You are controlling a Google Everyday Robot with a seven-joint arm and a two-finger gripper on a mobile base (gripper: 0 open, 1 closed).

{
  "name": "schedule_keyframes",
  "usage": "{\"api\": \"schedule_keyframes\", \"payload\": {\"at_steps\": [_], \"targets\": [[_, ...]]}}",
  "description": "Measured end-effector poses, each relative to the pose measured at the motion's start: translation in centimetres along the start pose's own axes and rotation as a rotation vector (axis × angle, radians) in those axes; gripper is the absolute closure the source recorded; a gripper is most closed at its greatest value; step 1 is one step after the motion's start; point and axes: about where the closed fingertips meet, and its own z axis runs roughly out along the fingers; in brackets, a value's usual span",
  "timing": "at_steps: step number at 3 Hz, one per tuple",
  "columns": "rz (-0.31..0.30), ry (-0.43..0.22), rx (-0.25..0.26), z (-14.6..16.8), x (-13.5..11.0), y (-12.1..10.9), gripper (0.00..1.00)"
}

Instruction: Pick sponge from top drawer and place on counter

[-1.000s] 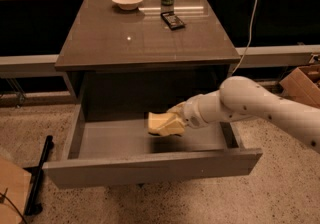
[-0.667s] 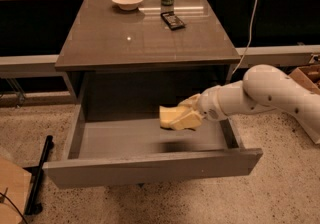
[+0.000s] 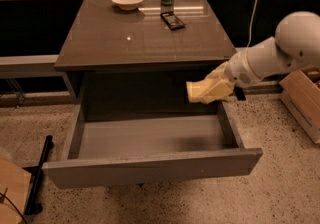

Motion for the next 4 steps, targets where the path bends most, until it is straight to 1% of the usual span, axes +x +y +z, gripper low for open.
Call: {"api": "schedule_keyframes", "payload": {"at_steps": [1,2,3,4], "targets": [[-0.039,0.115,0.032,-1.6,0.0,-5.1,1.00],[-0.069,0.168,0.083,-2.0,-1.5,-10.2,1.00],[-0.087,0.137,0.149,-4.5,-3.6,-12.3,1.00],[-0.039,0.113,0.180,-4.3,-3.3,-12.1,1.00]]}}
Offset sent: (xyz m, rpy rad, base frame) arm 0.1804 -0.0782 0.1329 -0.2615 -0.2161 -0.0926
